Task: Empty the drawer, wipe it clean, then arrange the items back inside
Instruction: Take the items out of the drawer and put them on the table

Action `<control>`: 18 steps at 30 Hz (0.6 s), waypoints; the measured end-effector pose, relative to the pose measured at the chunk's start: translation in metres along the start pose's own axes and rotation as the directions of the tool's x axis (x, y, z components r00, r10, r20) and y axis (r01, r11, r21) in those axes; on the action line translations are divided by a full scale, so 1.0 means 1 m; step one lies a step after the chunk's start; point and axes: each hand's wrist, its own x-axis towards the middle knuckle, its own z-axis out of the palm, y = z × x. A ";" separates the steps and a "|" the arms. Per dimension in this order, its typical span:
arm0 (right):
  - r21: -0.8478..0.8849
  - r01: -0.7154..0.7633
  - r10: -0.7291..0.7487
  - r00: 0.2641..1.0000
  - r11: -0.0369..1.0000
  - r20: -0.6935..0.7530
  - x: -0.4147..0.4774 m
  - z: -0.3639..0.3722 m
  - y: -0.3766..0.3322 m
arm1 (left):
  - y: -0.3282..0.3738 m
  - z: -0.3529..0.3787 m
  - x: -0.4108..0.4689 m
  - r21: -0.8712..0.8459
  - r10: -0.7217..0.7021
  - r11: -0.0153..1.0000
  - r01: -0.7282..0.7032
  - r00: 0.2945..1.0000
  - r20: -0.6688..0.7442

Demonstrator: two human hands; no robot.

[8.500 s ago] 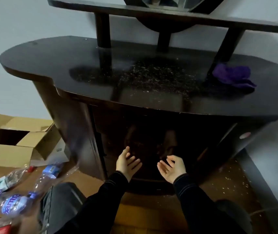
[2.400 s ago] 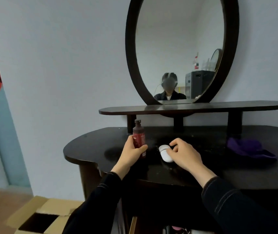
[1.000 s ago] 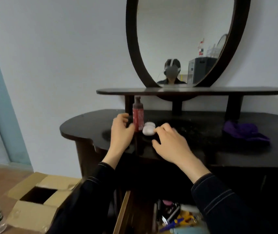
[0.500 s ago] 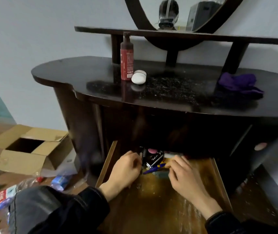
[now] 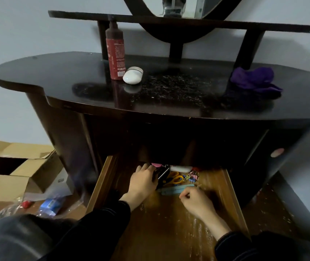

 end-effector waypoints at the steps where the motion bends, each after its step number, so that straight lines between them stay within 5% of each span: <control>1: -0.006 -0.021 0.020 1.000 1.000 -0.017 0.001 -0.001 0.002 | -0.002 0.002 0.000 0.011 0.005 1.000 -0.005 1.000 0.027; 18: -0.282 0.026 -0.042 0.998 0.959 -0.051 0.018 0.000 0.011 | 0.000 -0.005 -0.009 -0.158 0.047 0.987 -0.040 0.998 0.042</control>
